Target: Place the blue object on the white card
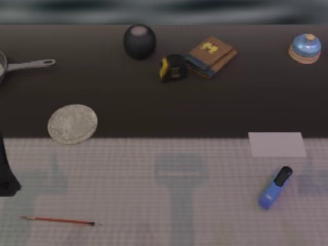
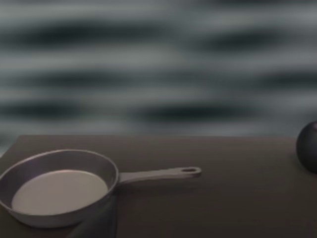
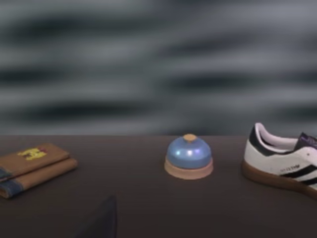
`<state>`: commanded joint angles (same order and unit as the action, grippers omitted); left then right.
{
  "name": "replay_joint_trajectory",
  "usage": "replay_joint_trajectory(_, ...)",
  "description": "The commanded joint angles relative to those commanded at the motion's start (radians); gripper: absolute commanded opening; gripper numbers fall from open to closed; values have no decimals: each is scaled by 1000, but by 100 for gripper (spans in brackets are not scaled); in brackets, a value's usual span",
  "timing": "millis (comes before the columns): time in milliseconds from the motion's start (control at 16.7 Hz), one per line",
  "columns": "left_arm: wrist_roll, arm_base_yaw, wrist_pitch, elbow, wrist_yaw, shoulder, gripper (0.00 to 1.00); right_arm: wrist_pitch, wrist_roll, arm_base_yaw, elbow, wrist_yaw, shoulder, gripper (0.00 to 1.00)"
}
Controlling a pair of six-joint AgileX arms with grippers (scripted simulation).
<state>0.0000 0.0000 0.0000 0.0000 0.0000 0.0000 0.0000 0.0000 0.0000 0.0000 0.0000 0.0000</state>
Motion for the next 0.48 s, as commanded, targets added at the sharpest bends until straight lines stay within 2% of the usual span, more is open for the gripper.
replay_joint_trajectory(240, 0, 0, 0, 0, 0, 0, 100, -25, 27, 11, 30, -1, 32, 100)
replay_joint_trajectory(480, 0, 0, 0, 0, 0, 0, 100, -157, 172, 64, 189, -1, 222, 100)
